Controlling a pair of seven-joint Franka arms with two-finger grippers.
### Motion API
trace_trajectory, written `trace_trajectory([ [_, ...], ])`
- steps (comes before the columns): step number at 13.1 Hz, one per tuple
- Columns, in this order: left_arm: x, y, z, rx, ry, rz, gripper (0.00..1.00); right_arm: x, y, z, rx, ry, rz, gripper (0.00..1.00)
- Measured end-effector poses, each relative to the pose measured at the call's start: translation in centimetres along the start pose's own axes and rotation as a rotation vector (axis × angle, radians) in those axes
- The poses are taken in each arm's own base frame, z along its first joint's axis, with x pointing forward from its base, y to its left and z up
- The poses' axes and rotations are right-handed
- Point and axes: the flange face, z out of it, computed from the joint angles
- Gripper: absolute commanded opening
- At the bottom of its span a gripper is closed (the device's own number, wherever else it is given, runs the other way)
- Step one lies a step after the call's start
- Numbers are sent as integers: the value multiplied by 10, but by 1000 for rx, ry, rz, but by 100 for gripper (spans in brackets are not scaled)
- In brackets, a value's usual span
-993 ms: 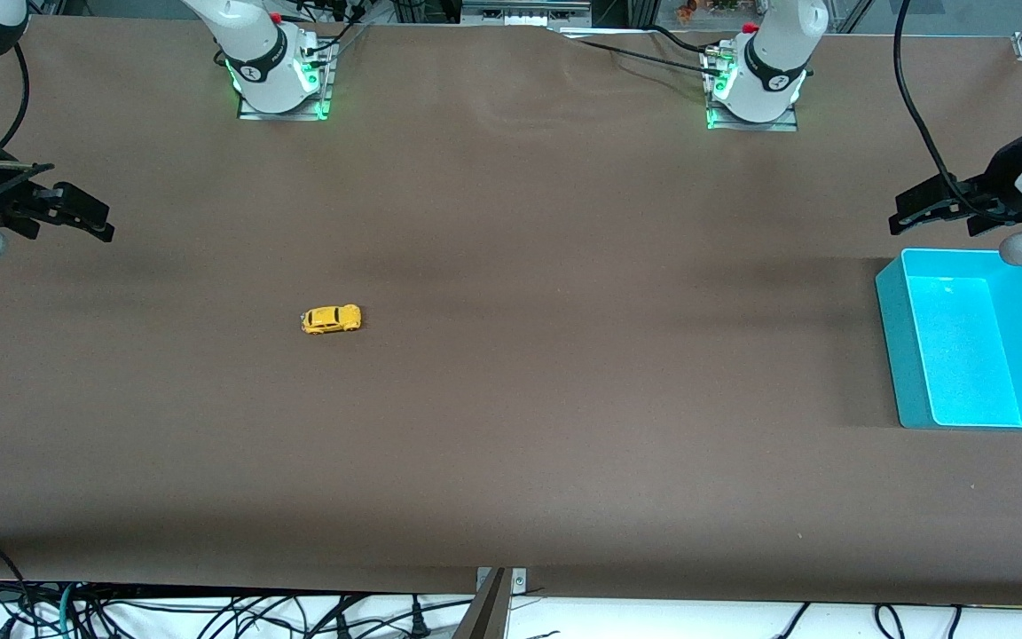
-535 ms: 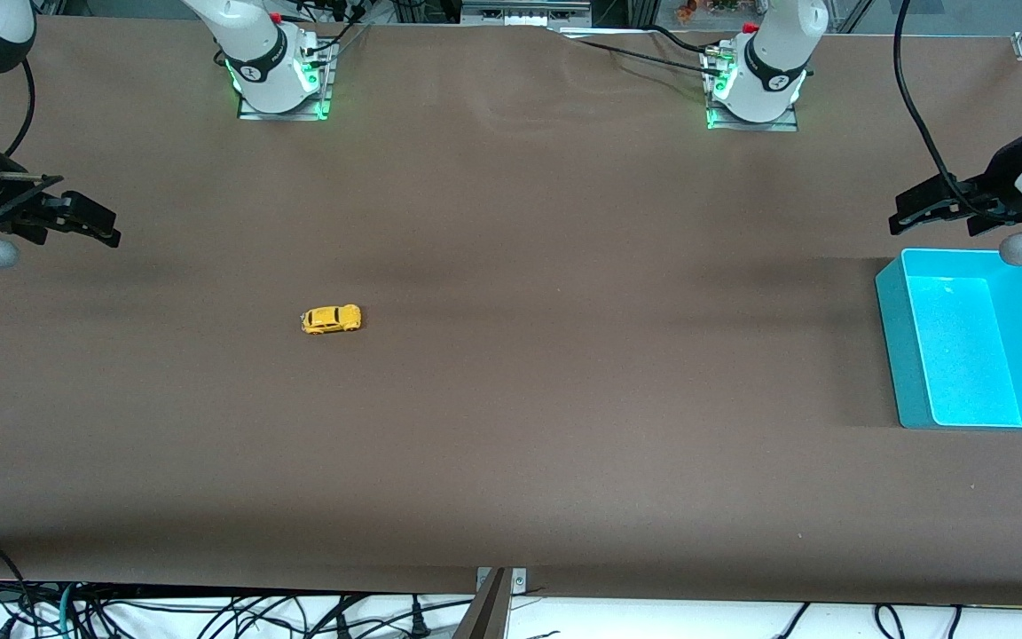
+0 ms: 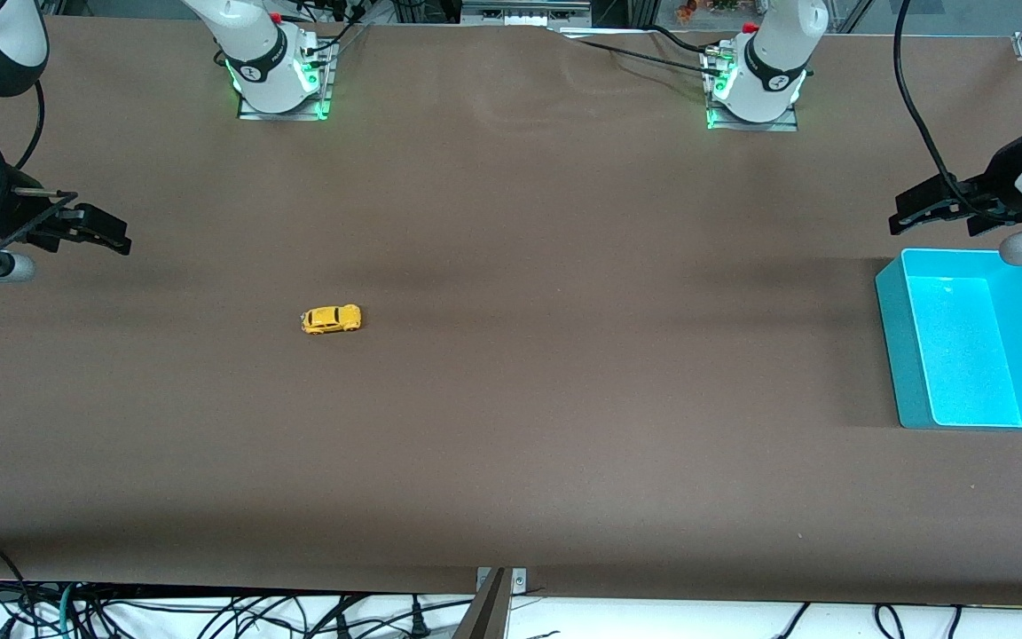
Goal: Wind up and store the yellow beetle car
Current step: 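Reach the right gripper down over the yellow beetle car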
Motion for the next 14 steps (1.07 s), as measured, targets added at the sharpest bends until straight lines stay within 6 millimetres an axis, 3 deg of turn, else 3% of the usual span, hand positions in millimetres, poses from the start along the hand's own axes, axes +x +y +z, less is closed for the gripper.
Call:
trace_trajectory([
  [11, 0, 0, 0, 0, 0, 0, 100, -1, 0, 1, 0, -9, 8, 100],
  [14, 0, 0, 0, 0, 0, 0, 100, -1, -4, 9, -3, -41, 114, 100],
])
